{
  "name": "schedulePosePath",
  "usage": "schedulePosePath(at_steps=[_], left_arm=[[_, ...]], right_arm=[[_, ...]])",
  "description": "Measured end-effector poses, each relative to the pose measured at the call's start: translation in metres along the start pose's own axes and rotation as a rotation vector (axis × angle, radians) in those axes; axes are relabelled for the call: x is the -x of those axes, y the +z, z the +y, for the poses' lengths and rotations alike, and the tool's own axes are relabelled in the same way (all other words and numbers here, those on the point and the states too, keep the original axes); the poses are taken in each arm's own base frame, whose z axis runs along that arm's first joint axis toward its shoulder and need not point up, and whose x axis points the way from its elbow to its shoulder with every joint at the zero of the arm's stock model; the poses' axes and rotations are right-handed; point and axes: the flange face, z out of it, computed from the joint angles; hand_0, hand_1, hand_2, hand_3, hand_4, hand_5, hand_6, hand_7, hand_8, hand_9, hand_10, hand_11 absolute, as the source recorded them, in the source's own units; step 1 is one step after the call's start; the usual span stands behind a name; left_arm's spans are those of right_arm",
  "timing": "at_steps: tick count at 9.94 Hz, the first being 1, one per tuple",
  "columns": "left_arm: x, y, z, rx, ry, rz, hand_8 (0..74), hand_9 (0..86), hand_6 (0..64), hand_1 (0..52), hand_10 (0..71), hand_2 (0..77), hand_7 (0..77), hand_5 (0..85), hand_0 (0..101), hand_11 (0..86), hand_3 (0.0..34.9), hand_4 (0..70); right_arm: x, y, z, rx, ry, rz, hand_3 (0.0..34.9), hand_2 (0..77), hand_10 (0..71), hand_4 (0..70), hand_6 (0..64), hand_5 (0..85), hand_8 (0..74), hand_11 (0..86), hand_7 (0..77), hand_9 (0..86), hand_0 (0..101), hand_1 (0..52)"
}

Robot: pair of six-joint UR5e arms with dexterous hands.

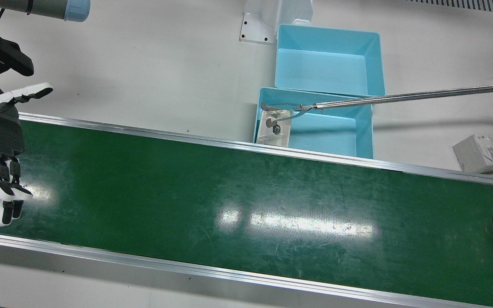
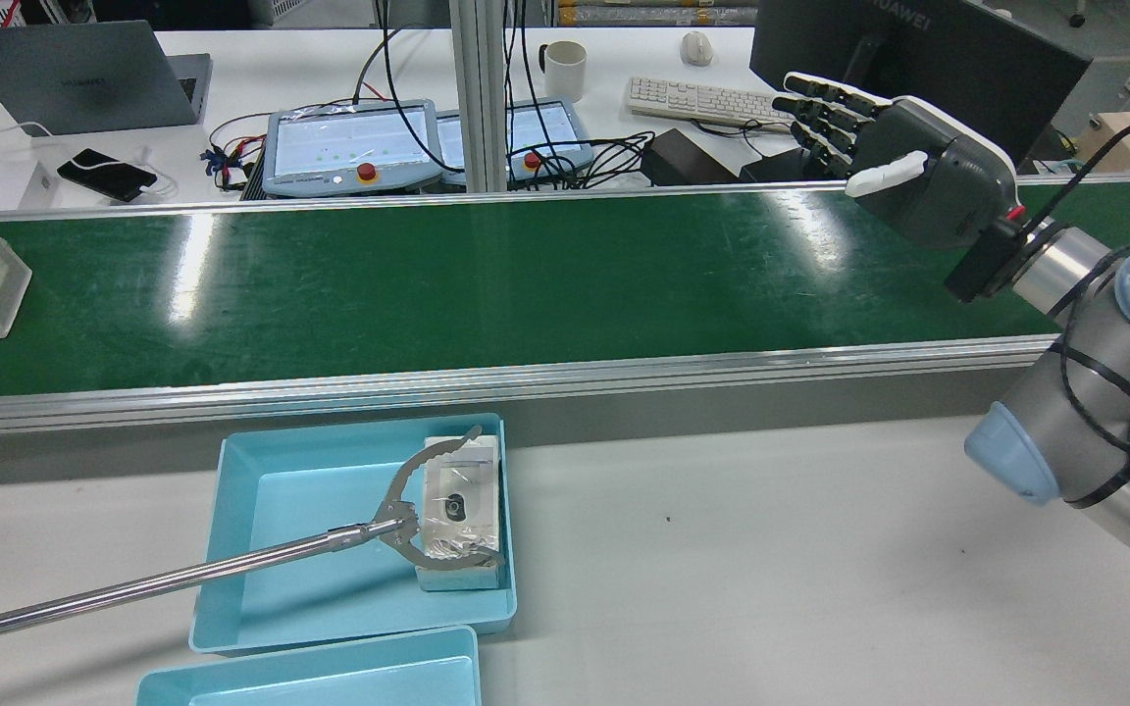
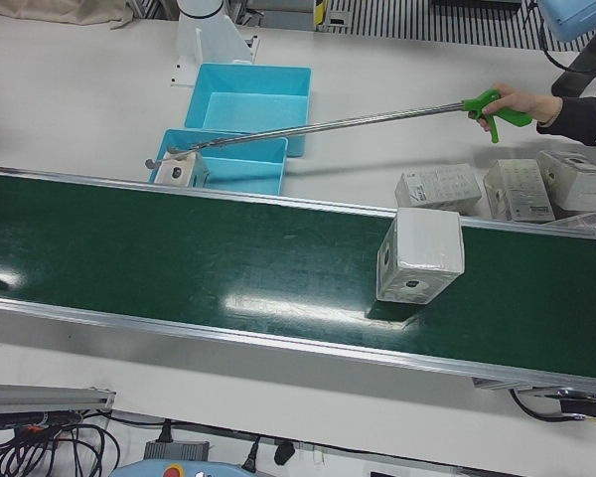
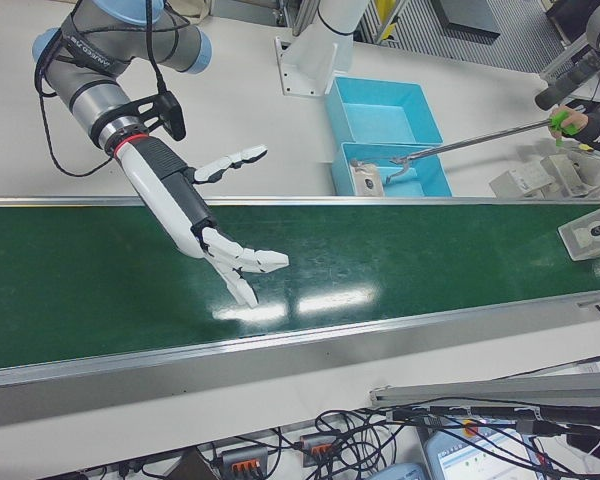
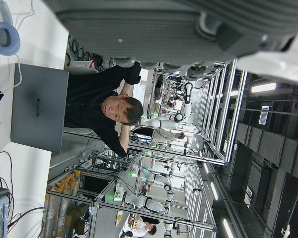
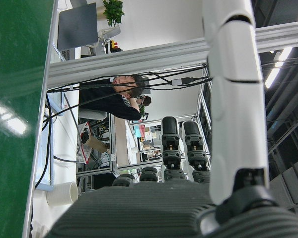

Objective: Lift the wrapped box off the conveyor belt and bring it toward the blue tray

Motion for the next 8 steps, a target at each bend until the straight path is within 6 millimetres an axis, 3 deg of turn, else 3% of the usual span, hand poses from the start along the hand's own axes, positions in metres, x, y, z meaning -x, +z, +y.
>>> schedulePosePath(at_steps=[1, 2, 3, 4, 5, 6, 7, 8], left_arm=[[0.0000, 0.0000, 0.0000, 0.000, 0.000, 0.000, 0.5, 0.0, 0.0, 0.0, 0.5, 1.1, 0.5, 1.1, 0, 0.0, 0.0, 0.0], [0.0000, 0.0000, 0.0000, 0.000, 0.000, 0.000, 0.5, 0.0, 0.0, 0.0, 0.5, 1.1, 0.5, 1.1, 0, 0.0, 0.0, 0.0], [0.0000, 0.0000, 0.0000, 0.000, 0.000, 0.000, 0.5, 0.5, 0.0, 0.0, 0.5, 1.1, 0.5, 1.1, 0, 0.0, 0.0, 0.0], [0.0000, 0.0000, 0.0000, 0.000, 0.000, 0.000, 0.5, 0.5, 0.0, 0.0, 0.0, 0.5, 0.5, 0.5, 0, 0.5, 0.0, 0.0], [0.0000, 0.0000, 0.0000, 0.000, 0.000, 0.000, 0.5, 0.0, 0.0, 0.0, 0.5, 1.1, 0.5, 0.5, 0, 0.5, 0.0, 0.0], [0.0000, 0.0000, 0.0000, 0.000, 0.000, 0.000, 0.5, 0.0, 0.0, 0.0, 0.5, 1.1, 0.5, 0.5, 0, 0.5, 0.0, 0.0], [0.0000, 0.0000, 0.0000, 0.000, 0.000, 0.000, 0.5, 0.0, 0.0, 0.0, 0.5, 0.5, 0.5, 0.5, 0, 0.0, 0.0, 0.0], [0.0000, 0.0000, 0.0000, 0.000, 0.000, 0.000, 0.5, 0.0, 0.0, 0.0, 0.5, 1.1, 0.5, 0.5, 0, 0.0, 0.0, 0.0]], right_arm=[[-0.0017, 0.0047, -0.0004, 0.000, -0.001, 0.003, 0.0, 8.2, 0.5, 14.7, 6.5, 12.5, 1.1, 2.2, 20.2, 2.7, 50, 13.6], [-0.0021, 0.0077, -0.0002, 0.001, 0.000, 0.003, 4.6, 5.5, 0.5, 11.5, 7.1, 10.9, 2.2, 2.2, 19.1, 2.2, 49, 13.1], [-0.0014, 0.0084, 0.0001, 0.002, 0.003, 0.002, 5.7, 4.9, 0.5, 12.0, 7.1, 11.5, 2.2, 1.6, 18.0, 2.2, 49, 13.1], [0.0001, 0.0078, 0.0006, 0.003, 0.005, 0.000, 10.0, 5.5, 0.0, 8.2, 4.9, 11.5, 2.2, 1.6, 14.2, 2.2, 49, 13.1], [0.0013, 0.0071, 0.0011, 0.003, 0.006, -0.002, 13.7, 11.4, 0.0, 8.2, 4.9, 11.5, 2.2, 1.6, 15.8, 2.2, 49, 16.4], [0.0015, 0.0068, 0.0013, 0.004, 0.007, -0.002, 11.1, 19.6, 8.2, 16.9, 13.1, 26.2, 9.3, 1.6, 26.7, 13.1, 52, 25.6], [0.0007, 0.0072, 0.0017, 0.005, 0.007, -0.001, 6.5, 19.6, 8.2, 16.9, 13.1, 26.2, 9.3, 1.6, 26.7, 13.1, 54, 25.6], [-0.0004, 0.0079, 0.0025, 0.007, 0.007, 0.003, 6.5, 19.6, 8.2, 16.9, 13.1, 26.2, 9.3, 1.6, 26.7, 13.1, 54, 25.6]])
